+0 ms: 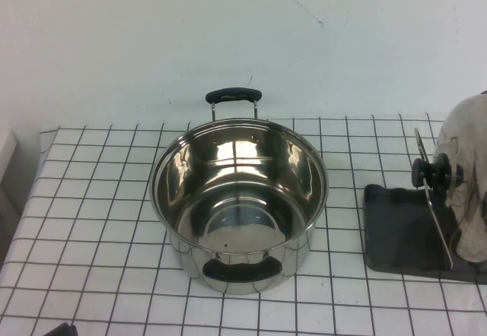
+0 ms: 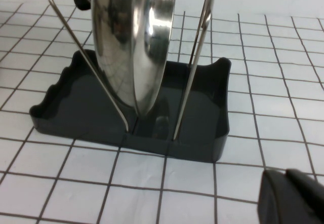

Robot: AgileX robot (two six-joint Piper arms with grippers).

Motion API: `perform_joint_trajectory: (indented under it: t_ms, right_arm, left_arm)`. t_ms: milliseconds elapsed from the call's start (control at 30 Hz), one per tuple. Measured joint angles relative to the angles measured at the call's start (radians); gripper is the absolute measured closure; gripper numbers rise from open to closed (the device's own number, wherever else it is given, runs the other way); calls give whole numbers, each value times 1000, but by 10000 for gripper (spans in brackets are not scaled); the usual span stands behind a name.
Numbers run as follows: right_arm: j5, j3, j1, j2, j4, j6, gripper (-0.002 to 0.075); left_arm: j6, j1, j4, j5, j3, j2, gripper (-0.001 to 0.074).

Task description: Put pot lid on rack

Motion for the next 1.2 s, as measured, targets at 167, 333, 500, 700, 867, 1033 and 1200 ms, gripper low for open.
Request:
perform_joint_trajectory:
  t_ms: [167,333,500,700,867,1033,1200]
  right_arm:
    - [0,0,0,0,-2,-2,726]
    - [0,0,0,0,-2,-2,726]
    - [0,0,0,0,-2,-2,726]
    - [2,0,0,0,-4,-2,726]
    - [2,0,0,0,-4,-2,726]
    - [2,0,0,0,-4,-2,726]
    - [2,0,0,0,-4,-2,726]
  left_arm:
    - [31,0,-287,80,0,-12,737]
    - [420,0,-647,259,0,-110,737]
    - [907,0,-1015,454,0,-286,737]
    - [1098,49,-1183,556,-2,-316,737]
    - [1232,178,-1324,545,-4,-316,737]
    - [1613,344,-1661,519,-6,-316,737]
    - [1942,451,-1950,522,-6,-316,737]
